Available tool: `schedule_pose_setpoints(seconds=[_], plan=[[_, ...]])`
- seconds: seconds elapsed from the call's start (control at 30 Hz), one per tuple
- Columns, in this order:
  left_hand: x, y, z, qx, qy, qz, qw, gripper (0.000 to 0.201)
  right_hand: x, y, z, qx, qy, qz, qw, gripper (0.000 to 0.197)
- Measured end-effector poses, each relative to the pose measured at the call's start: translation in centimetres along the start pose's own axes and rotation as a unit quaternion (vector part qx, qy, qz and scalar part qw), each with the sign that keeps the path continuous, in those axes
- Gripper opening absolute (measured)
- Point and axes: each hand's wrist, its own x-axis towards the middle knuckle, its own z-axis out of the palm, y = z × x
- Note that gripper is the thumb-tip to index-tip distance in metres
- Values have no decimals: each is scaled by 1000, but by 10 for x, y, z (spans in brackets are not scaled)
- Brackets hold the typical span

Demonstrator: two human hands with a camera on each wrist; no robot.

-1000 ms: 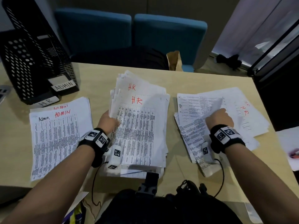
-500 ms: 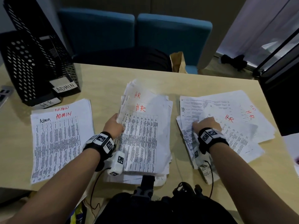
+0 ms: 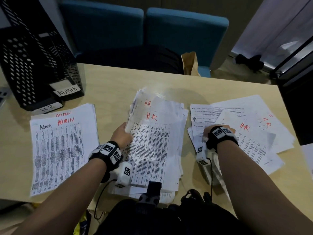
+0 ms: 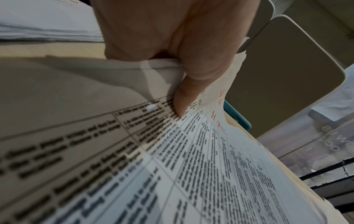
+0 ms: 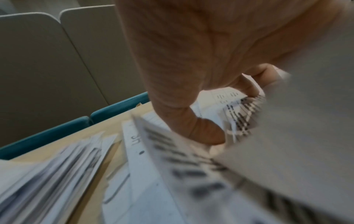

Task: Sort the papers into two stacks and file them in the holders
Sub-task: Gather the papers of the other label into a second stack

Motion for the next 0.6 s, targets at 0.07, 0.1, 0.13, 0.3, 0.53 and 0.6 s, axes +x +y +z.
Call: schedule_pose_setpoints(seconds=[0.07,0.1,0.13,0.3,0.53,0.6], plan=[[1,-1,-1,3,-3,-1,1000,53,0,-5,3,-19,-6,-9,1000,33],[2,-2,0,5,-3,-1,1000,53,-2,-7,5,-14,-13,-9,1000,32],[2,-2,-1,8,-3,-1,1000,53,-1,-7,8,-1,-18,-5,1000,34],[2,-1,-1,27,-10,12,1000,56,14,-3,24,176,26,88,980,52],[-3,-2,1,44,-14,13,999,53,36,-20,31,334,120,184,917,51],[-4,-2,2,45,-14,11,999,52,37,-18,31,321,109,180,924,53]])
